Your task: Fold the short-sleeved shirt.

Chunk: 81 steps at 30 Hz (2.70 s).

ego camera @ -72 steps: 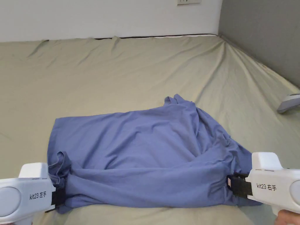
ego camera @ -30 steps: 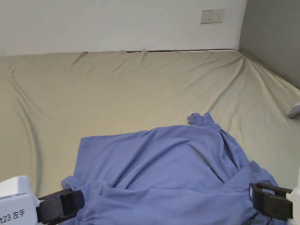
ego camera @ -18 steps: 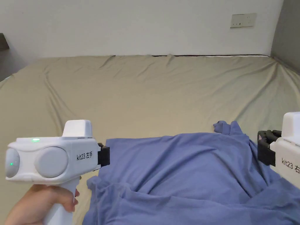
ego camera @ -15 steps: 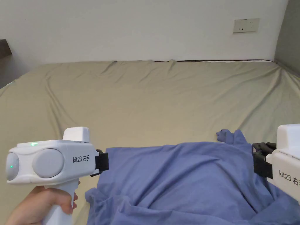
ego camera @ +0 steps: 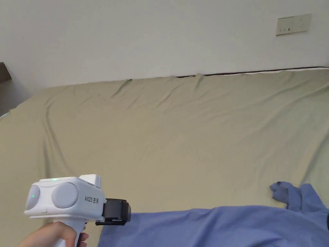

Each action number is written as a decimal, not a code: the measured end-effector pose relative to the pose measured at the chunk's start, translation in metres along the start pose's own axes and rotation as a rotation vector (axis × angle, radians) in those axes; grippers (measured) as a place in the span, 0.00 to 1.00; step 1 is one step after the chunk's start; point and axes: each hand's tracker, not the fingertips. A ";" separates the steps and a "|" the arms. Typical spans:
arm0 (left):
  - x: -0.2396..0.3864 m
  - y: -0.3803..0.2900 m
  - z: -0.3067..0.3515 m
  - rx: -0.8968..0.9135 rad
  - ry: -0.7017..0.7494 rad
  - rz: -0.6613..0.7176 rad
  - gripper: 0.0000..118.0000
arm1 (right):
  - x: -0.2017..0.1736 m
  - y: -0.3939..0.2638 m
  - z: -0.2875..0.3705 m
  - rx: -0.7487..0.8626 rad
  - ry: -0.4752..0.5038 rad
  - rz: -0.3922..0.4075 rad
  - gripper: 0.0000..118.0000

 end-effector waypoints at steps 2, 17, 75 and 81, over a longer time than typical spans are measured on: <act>0.003 0.001 -0.015 -0.024 0.008 -0.031 0.88 | 0.002 0.000 -0.003 -0.003 -0.006 -0.003 0.00; 0.032 -0.003 -0.010 -0.060 -0.049 -0.159 0.16 | 0.004 0.005 0.008 -0.007 -0.011 -0.005 0.00; 0.017 -0.211 0.213 0.239 -0.277 -0.064 0.06 | 0.010 -0.087 0.164 -0.075 -0.027 -0.271 0.06; -0.002 -0.276 0.184 0.101 -0.184 0.037 0.06 | 0.009 -0.156 0.176 -0.192 -0.138 -0.248 0.06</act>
